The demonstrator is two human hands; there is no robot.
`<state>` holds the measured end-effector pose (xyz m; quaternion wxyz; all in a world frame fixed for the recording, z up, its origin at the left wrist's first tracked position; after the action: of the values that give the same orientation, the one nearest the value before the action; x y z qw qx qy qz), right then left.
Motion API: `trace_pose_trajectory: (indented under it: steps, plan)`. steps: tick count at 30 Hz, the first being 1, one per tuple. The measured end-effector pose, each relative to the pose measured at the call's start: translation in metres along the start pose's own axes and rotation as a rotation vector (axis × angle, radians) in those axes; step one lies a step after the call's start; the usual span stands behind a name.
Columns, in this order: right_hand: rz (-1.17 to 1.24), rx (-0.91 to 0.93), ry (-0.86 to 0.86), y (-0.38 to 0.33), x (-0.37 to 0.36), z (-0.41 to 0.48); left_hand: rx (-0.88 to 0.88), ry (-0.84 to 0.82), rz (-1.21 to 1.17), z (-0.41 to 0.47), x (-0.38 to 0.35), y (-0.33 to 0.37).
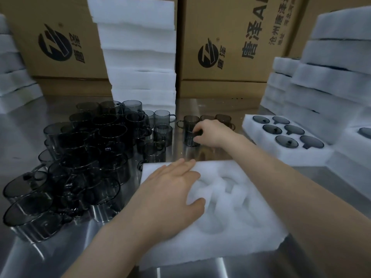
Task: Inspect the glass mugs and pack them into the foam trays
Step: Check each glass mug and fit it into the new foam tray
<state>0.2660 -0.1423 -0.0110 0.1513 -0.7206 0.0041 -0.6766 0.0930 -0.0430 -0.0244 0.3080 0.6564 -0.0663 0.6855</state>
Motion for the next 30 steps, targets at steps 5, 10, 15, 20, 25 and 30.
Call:
trace_pose_trajectory:
  steps: [5,10,15,20,25,30]
  plan:
    - [-0.017,0.009,0.08,0.002,0.005,-0.004,0.005,-0.018,0.012,0.0,-0.001,-0.002]
    - [0.072,0.07,0.169,0.002,0.025,-0.033,0.008,-0.03,-0.001,-0.001,0.004,-0.006]
    - [0.308,0.243,0.235,-0.019,0.035,-0.073,0.121,0.312,-0.282,0.008,0.052,-0.02]
    - [0.714,0.326,0.214,-0.034,0.03,-0.093,0.248,0.401,-0.423,0.035,0.061,-0.05]
    - [1.061,0.354,0.141,-0.033,0.021,-0.095,0.202,0.419,-0.597,0.036,0.057,-0.069]
    - [1.142,0.284,0.048,-0.029,0.002,-0.088,0.152,0.423,-0.695,0.035,0.049,-0.071]
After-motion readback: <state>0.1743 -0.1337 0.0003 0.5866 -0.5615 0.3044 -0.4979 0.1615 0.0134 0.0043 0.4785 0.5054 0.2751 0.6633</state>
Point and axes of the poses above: each hand's wrist, its own z-axis towards the middle knuckle, its own x-axis out of the back of the hand, y = z × x, the point moved 10 cm from there along z, towards the middle knuckle, and after that the axes turned 4 degrees about -y, right-handed, at the moved point
